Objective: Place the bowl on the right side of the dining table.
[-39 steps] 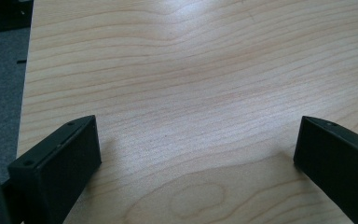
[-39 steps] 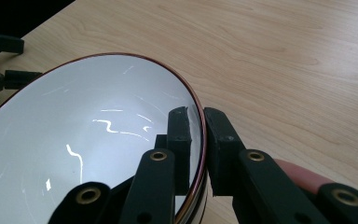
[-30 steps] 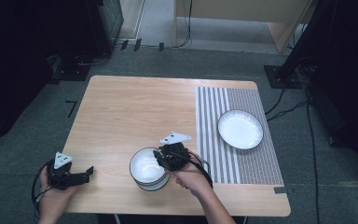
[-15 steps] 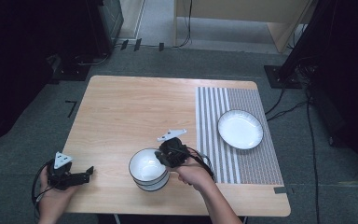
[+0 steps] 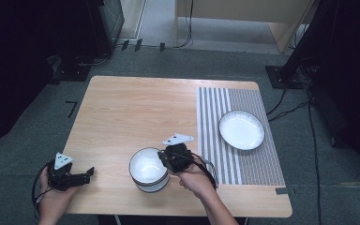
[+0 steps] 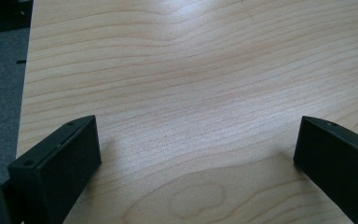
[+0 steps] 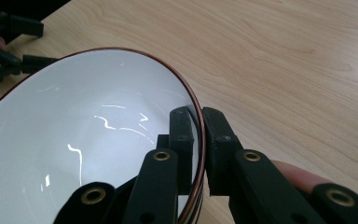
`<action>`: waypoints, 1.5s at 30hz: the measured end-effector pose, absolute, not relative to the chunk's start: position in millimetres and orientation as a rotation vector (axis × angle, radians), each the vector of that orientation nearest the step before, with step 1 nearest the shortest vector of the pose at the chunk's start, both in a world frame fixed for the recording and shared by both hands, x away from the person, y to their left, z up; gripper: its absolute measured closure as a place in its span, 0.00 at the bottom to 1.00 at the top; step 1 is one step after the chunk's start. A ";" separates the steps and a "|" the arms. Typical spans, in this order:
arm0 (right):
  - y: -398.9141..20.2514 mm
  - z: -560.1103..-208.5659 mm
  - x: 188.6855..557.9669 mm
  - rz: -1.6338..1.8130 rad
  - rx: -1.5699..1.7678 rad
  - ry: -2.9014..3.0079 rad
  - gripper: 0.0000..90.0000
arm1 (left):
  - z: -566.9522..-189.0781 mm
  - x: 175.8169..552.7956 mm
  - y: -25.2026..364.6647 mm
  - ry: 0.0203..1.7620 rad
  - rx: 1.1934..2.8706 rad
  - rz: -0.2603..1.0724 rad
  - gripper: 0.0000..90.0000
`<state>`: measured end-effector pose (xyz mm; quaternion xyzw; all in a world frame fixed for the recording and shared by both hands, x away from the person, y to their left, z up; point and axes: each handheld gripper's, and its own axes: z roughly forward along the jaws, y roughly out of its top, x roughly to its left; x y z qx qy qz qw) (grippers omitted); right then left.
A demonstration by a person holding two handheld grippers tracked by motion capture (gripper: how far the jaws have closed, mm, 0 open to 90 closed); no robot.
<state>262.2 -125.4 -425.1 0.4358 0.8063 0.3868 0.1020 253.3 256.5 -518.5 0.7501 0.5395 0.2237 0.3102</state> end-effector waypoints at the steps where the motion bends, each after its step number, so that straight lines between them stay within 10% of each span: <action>1: -125.4 -425.1 262.2 1.142 1.287 2.381 0.94 | -518.5 253.3 256.5 1.425 1.981 0.591 0.00; 45: -164.2 -395.3 259.9 1.305 1.459 2.067 0.94 | -518.4 253.3 256.6 1.424 1.985 0.589 0.00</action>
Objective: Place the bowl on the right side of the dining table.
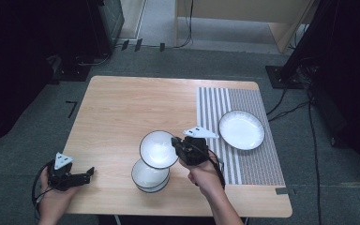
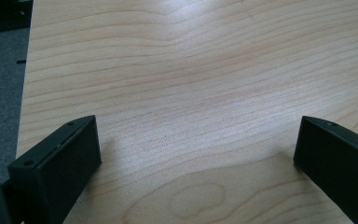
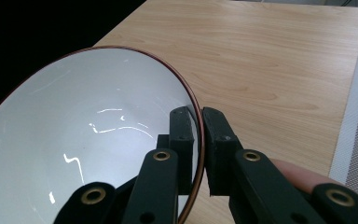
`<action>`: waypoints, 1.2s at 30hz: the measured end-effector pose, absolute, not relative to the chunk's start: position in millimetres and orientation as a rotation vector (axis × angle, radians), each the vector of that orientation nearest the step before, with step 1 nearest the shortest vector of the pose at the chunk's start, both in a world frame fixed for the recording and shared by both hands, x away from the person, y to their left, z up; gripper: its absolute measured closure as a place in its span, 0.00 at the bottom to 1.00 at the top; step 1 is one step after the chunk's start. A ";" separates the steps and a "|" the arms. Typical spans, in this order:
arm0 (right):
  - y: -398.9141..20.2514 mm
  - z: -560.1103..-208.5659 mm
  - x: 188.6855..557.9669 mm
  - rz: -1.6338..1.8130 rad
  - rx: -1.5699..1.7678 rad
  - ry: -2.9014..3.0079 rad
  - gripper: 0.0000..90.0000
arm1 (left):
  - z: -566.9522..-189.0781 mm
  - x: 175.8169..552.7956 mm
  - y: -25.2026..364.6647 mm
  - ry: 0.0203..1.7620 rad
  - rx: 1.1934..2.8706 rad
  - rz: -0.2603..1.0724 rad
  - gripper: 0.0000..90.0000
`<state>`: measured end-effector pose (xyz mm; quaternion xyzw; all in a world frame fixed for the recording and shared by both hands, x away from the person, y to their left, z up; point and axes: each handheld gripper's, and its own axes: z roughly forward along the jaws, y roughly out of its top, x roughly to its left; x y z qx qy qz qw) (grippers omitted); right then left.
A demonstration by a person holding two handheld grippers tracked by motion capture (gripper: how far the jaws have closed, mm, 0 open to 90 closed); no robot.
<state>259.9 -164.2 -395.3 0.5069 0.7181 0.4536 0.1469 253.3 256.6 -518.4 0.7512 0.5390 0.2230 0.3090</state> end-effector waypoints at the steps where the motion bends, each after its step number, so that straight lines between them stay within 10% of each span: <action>1: -165.5 -395.1 260.1 1.303 1.460 2.064 0.94 | -518.4 253.3 256.6 1.424 1.985 0.589 0.00; 36: -224.0 -403.6 263.0 1.247 1.608 1.866 0.94 | -518.5 253.3 256.5 1.424 1.983 0.591 0.00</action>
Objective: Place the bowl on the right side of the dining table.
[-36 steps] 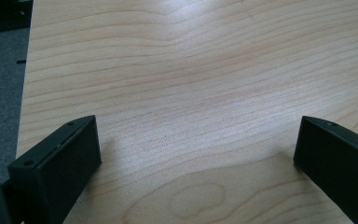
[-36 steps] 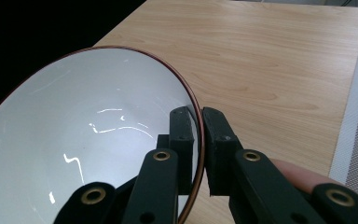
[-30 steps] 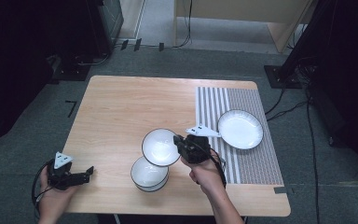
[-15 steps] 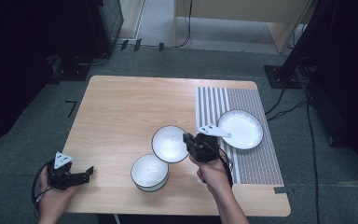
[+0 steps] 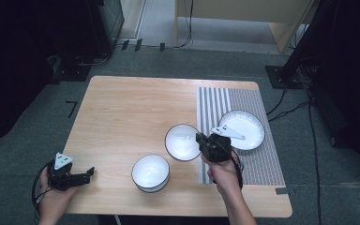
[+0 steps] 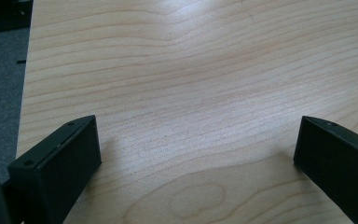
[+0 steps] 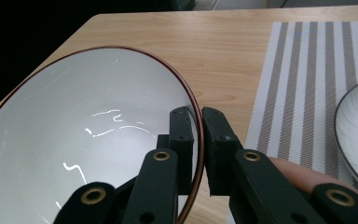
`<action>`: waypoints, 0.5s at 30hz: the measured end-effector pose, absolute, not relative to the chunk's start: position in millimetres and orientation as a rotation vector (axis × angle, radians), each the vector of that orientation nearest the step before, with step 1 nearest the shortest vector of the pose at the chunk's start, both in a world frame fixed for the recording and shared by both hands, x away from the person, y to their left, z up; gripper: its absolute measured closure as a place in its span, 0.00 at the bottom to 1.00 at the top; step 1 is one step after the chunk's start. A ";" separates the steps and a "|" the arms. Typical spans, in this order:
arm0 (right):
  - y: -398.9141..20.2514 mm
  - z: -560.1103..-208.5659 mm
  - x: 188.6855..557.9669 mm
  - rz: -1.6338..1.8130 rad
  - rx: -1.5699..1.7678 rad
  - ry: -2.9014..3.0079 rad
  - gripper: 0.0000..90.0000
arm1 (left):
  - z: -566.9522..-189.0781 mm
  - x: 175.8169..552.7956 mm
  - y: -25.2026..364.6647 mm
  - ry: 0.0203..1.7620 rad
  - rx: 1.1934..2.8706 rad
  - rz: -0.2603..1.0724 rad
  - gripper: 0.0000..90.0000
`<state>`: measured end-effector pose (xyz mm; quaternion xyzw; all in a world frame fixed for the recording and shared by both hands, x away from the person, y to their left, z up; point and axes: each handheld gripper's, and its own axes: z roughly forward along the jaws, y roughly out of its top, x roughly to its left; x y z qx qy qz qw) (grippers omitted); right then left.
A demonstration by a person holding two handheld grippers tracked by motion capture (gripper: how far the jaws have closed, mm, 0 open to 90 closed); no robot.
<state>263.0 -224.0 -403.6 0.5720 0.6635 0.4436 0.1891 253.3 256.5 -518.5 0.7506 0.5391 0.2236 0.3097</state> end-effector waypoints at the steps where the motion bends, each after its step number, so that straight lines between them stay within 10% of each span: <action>1: -225.8 -404.0 262.8 1.246 1.610 1.858 0.94 | -518.4 253.3 256.6 1.424 1.984 0.591 0.00; 15: -245.1 -411.0 261.2 1.231 1.645 1.792 0.94 | -518.5 253.3 256.5 1.424 1.984 0.591 0.00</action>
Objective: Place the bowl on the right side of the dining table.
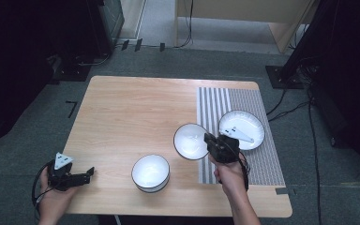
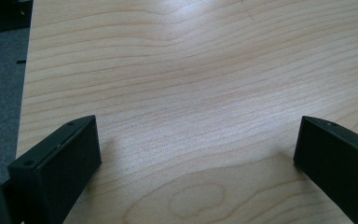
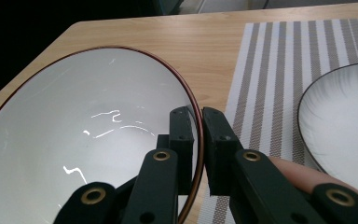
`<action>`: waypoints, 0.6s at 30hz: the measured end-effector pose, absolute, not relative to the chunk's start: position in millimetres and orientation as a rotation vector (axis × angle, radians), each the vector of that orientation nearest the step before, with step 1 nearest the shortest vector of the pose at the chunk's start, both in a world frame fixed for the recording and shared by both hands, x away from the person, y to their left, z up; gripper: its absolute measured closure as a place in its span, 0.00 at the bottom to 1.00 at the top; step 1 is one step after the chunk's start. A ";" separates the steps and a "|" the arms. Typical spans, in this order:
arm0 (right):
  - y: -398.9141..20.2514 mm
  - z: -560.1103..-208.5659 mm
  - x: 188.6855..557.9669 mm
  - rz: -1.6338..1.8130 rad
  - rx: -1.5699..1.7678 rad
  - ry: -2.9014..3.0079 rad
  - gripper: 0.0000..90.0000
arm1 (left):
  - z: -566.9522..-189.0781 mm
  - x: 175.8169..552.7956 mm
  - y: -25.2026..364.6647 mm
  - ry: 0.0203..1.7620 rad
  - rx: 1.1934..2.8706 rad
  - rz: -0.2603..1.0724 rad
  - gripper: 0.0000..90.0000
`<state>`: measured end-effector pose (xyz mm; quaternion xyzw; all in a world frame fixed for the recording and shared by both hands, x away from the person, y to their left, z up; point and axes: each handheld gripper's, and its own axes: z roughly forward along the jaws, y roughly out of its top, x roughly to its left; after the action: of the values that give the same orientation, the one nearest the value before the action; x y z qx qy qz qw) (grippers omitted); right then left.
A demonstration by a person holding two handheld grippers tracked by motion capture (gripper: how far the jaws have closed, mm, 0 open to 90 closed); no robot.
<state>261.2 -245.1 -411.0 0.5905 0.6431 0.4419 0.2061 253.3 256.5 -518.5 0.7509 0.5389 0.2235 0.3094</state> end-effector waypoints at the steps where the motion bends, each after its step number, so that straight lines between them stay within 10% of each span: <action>1: -246.5 -411.2 261.0 1.230 1.650 1.789 0.94 | -518.5 253.3 256.5 1.424 1.984 0.591 0.00; 18: -271.4 -414.1 258.7 1.209 1.680 1.719 0.94 | -518.5 253.0 256.4 1.425 1.982 0.590 0.00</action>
<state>258.7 -271.4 -414.1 0.6087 0.6226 0.4380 0.2237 253.0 256.4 -518.5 0.7505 0.5394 0.2232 0.3100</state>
